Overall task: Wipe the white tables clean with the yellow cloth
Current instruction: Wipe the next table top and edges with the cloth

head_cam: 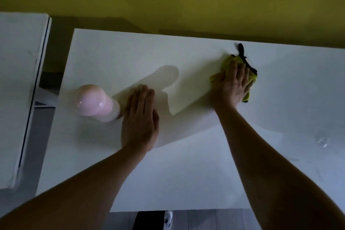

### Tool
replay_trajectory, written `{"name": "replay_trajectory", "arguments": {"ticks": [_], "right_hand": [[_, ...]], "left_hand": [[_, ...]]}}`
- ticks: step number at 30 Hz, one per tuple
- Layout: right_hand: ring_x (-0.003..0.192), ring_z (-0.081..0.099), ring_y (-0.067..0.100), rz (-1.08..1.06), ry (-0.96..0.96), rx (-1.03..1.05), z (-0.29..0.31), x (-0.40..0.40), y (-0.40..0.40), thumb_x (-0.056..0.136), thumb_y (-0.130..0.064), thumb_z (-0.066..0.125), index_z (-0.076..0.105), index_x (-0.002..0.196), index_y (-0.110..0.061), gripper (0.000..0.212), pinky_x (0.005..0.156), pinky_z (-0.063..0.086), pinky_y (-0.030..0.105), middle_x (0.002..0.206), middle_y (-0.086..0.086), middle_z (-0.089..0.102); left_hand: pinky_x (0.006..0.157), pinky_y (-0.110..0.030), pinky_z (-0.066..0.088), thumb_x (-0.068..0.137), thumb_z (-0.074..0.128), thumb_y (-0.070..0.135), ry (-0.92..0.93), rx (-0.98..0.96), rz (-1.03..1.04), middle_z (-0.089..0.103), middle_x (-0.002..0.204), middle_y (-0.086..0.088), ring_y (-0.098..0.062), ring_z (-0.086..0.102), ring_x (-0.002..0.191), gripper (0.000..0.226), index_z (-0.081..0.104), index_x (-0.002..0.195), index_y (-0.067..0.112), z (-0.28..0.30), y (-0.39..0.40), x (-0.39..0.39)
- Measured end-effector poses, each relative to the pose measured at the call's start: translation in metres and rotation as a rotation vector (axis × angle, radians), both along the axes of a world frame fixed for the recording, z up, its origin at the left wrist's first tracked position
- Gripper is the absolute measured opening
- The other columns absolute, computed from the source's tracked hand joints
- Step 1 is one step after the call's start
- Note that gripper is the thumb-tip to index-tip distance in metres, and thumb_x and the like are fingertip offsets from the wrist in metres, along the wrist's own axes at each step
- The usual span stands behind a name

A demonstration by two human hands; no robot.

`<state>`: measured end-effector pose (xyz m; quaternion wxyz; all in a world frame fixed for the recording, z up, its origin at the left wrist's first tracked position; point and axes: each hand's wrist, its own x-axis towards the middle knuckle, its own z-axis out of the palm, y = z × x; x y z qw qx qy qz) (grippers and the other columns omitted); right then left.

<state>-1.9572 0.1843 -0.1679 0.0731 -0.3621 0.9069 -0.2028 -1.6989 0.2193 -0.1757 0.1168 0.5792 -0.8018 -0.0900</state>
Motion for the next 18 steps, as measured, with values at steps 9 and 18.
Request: {"name": "replay_trajectory", "arguments": {"ticks": [9,18], "right_hand": [[0.155,0.005,0.020,0.877,0.043,0.024,0.008,0.133,-0.094,0.102,-0.038,0.044,0.023,0.158,-0.027,0.062,0.125,0.004,0.047,0.167,0.000,0.016],[0.152,0.019,0.024,0.249,0.060,-0.046,0.003,-0.025,-0.070,0.094,-0.032,0.053,0.035,0.155,-0.025,0.064,0.123,0.013,0.044,0.163,0.003,0.029]], "left_hand": [[0.126,-0.046,0.027,0.099,0.050,0.021,-0.044,0.016,0.004,0.039,0.163,-0.016,-0.032,0.035,0.152,0.061,0.038,0.158,0.008,0.001,-0.001,-0.002],[0.126,-0.047,0.027,0.102,0.035,0.024,-0.043,-0.008,-0.018,0.036,0.165,-0.014,-0.032,0.033,0.153,0.058,0.040,0.157,0.006,-0.002,-0.003,-0.003]]}}
